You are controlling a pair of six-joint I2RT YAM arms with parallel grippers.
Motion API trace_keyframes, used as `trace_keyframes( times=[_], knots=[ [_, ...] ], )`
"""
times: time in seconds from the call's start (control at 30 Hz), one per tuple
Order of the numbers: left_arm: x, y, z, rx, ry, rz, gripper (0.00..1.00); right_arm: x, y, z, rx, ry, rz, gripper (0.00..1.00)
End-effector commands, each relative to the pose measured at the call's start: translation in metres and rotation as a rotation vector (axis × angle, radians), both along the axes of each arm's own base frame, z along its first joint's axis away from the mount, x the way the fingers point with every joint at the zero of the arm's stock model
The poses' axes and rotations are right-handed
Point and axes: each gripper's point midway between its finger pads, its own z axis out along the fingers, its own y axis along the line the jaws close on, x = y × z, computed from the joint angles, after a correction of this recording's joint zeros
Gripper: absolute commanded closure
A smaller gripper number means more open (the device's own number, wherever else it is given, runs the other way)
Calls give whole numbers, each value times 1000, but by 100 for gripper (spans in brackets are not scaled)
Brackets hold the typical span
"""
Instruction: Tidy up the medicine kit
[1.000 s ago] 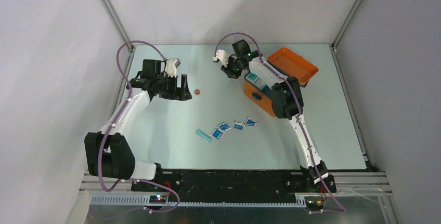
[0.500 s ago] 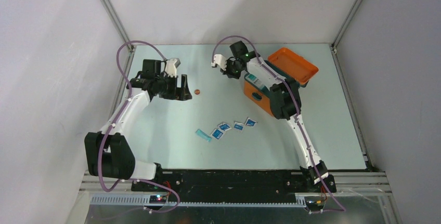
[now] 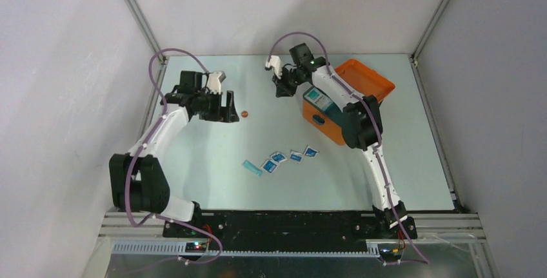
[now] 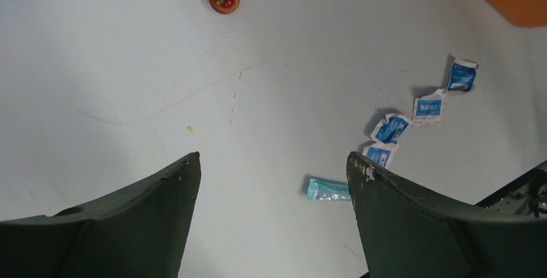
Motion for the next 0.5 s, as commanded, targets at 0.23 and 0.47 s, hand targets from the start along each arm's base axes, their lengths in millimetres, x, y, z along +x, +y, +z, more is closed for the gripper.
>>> trace_keyframes(
  times=[0.23,0.47],
  knots=[
    [127,-61,-1,-157,-33,17,15,-13,-21,184,290,-34,-254,61],
    [199,-125,-22,-246,6,119,24,-33,-80,198,231,-52,-421,51]
  ],
)
